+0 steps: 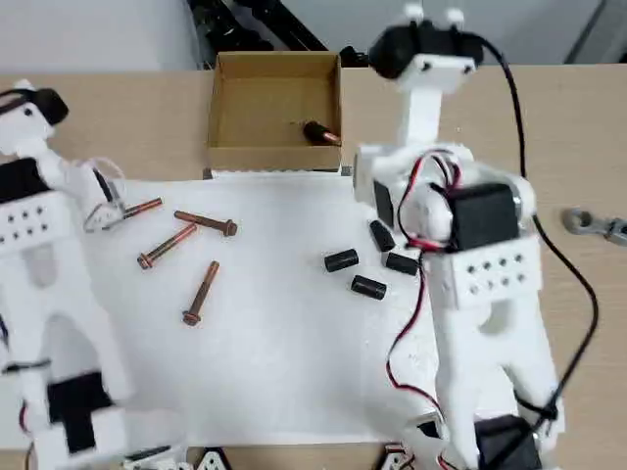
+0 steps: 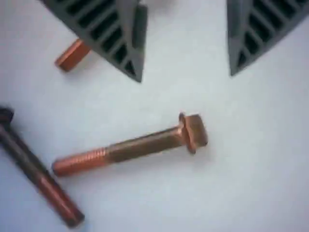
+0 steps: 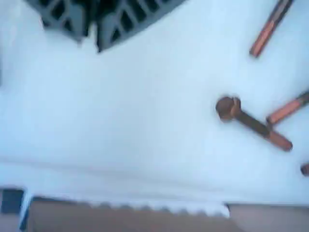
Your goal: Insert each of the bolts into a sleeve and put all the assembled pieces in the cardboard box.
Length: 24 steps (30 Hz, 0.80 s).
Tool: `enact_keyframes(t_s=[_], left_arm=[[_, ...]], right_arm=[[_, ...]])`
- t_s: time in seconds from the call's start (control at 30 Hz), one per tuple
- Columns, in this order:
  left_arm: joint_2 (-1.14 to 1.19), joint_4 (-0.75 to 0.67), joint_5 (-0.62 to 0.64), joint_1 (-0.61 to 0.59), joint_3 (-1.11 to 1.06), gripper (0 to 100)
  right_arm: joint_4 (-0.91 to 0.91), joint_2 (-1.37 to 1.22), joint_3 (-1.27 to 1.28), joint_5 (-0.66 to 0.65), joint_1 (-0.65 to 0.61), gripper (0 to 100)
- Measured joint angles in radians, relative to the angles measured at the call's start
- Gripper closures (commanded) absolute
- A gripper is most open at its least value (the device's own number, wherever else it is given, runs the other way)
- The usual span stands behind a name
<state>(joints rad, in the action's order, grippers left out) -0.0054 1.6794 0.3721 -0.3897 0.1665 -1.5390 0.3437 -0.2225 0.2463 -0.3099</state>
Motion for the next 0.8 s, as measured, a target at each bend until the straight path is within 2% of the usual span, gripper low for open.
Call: enact_keyframes(t_s=[0.2,0.27,0.37,0.8], left_arm=[[0.210,0.018,0.448,-0.005,0.140,89],[0.264,0.020,0.535,-0.006,0.178,89],[0.339,0.020,0.620,-0.006,0.218,89],[0.548,0.017,0.842,-0.006,0.253,89]], right_arm=[[-0.060,0.026,0.000,0.000,0.000,99.4],[-0.060,0.026,0.000,0.000,0.000,99.4],[-0.060,0.026,0.000,0.000,0.000,99.4],[-0.060,0.026,0.014,0.000,0.000,99.4]])
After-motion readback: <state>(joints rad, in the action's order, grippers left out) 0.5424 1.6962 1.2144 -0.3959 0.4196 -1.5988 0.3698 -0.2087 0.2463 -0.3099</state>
